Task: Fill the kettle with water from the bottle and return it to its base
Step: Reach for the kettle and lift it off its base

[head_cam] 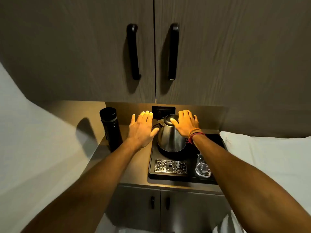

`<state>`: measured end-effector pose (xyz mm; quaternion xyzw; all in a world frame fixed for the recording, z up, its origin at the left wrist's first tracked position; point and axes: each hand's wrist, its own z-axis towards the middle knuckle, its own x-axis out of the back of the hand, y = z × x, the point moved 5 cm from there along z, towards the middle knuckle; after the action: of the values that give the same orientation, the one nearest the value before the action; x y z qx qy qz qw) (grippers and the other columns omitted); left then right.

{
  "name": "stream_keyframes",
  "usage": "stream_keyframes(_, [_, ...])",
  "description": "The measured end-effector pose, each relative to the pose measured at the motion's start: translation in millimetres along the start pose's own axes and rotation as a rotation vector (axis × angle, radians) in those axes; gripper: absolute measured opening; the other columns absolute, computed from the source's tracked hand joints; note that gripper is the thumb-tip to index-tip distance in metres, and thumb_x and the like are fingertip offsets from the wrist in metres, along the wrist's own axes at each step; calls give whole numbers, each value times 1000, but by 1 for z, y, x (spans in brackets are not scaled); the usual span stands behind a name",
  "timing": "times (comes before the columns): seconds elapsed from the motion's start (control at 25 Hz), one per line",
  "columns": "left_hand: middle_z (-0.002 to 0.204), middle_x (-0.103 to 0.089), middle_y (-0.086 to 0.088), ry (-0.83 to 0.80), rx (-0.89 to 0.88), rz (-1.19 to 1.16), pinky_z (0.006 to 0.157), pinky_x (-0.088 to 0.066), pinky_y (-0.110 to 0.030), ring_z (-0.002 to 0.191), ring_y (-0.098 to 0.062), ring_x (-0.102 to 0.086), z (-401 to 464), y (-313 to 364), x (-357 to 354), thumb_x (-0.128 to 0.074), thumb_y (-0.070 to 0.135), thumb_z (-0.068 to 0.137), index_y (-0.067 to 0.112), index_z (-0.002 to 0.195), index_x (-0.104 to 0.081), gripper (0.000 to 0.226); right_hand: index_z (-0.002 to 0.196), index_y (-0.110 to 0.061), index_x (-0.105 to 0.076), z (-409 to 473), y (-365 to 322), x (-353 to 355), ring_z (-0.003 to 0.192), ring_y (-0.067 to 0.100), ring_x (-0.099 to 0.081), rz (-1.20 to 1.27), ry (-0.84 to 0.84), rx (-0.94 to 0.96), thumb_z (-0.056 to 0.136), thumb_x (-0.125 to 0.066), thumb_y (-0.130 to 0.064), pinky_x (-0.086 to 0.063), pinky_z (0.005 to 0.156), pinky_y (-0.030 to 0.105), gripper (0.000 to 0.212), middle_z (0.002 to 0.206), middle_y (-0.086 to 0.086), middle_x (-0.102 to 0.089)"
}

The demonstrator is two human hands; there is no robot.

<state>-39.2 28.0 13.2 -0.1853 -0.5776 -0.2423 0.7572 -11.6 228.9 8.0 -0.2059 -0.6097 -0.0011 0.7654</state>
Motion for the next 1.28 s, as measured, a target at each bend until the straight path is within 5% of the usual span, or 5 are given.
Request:
stream_keyframes(0.36, [163, -29, -9, -105, 35, 32, 122, -12, -54, 153, -25, -21, 35, -11, -46, -34, 61, 100, 13, 156, -26, 74, 126, -9, -53, 47, 21, -37, 125, 36, -46, -53, -105, -127, 89, -38, -62, -31, 104, 59, 66, 131, 18, -56])
stream_keyframes(0.68, [160, -34, -9, -75, 2, 13, 123, -15, -53, 152, -25, -24, 51, -4, -44, -33, 59, 101, 12, 154, -30, 71, 104, -7, -54, 49, 26, -39, 110, 32, -50, 63, -24, -108, 91, -38, -39, -26, 99, 62, 38, 108, 16, -60])
stream_keyframes(0.88, [157, -39, -10, -53, 15, 7, 122, -17, -54, 149, -26, -30, 57, -10, -36, -34, 57, 102, 11, 152, -33, 68, 111, -7, -53, 49, 15, -34, 110, 41, -51, -149, -148, 75, 87, -54, -8, -35, 93, 69, 24, 113, 18, -57])
stream_keyframes(1.12, [143, -55, -12, -34, 70, 66, 118, -27, -54, 137, -29, -47, 60, -23, -20, -34, 60, 101, 11, 142, -48, 66, 107, 2, -57, 48, 44, -18, 116, 43, -50, 352, -47, -138, 96, -34, -11, -37, 84, 41, 28, 121, 28, -57])
stream_keyframes(1.28, [130, -64, -14, -12, 190, 41, 117, -29, -55, 127, -32, -56, 55, -50, -5, -41, 56, 101, 10, 129, -59, 57, 60, -13, -49, 33, 65, -20, 77, 32, -51, 596, -12, -293, 74, -30, -28, -34, 58, 29, 27, 66, 10, -52])
